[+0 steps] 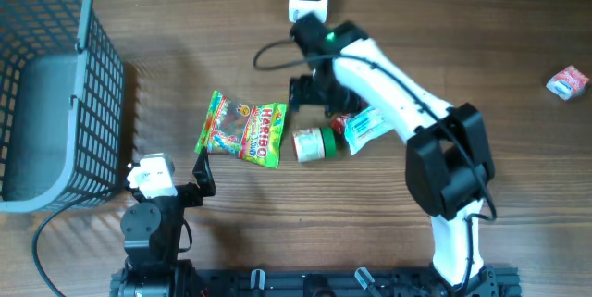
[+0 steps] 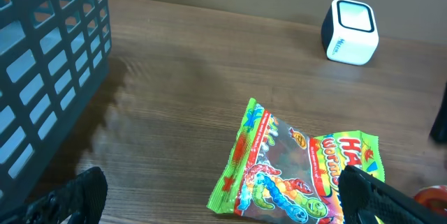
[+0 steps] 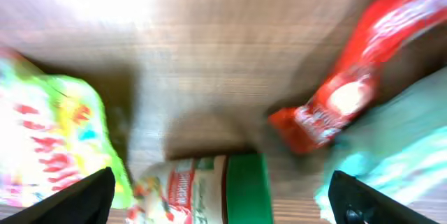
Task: Scan the item barcode
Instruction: 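Move the right gripper back over the green-lidded jar, then lower the right gripper and grasp the green-lidded jar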
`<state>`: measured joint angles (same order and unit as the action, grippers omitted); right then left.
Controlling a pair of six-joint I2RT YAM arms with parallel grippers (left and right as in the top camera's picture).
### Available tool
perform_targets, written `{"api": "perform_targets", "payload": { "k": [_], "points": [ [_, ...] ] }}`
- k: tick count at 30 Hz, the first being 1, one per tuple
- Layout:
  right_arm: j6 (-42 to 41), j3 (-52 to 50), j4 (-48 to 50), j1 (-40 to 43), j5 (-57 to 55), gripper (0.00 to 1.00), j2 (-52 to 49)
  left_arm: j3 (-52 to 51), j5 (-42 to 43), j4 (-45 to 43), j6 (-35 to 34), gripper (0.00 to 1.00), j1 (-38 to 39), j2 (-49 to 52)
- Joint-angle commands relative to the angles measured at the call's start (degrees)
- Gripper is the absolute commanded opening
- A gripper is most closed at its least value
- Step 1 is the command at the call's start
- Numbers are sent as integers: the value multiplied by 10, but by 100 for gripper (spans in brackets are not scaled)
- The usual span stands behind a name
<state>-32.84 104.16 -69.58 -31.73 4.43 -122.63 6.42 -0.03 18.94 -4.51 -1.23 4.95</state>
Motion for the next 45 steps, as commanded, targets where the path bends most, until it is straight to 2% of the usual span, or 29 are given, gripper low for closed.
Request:
{"api": "perform_targets", "payload": {
  "k": [1,6,13,15,18,19,20,21,22,23,25,34,41,45],
  "points": [
    [14,89,-69,6,-15,95,20,-7,9,-3,13,100,2,0],
    [18,97,-175,2,-3,95,26,-7,9,-3,13,100,2,0],
    [9,97,-208,-31,5,96,26,-7,9,-3,13,100,2,0],
    [12,97,-196,-57,12,96,26,-7,9,-3,13,100,2,0],
    [13,97,-128,-92,-50,96,26,-7,9,-3,13,100,2,0],
    [11,97,-102,-93,-53,91,26,-7,9,-3,13,100,2,0],
    [3,97,-76,-92,-48,77,24,-7,9,-3,13,100,2,0],
    [-8,97,-59,-90,-49,56,21,-7,9,-3,13,100,2,0],
    [-19,97,-34,-87,-49,29,13,-7,9,-3,13,100,2,0],
    [-20,97,-24,-85,-49,18,8,-7,9,-3,13,100,2,0],
    [-23,97,-21,-85,-49,6,-12,-7,9,-3,13,100,2,0],
    [-33,15,-34,-88,-51,4,-48,-7,9,-3,13,100,2,0],
    [-48,15,-155,-90,-40,4,-48,-7,9,-3,13,100,2,0],
    [-6,15,-206,-108,16,4,-48,-7,9,-3,13,100,2,0]
  ]
}}
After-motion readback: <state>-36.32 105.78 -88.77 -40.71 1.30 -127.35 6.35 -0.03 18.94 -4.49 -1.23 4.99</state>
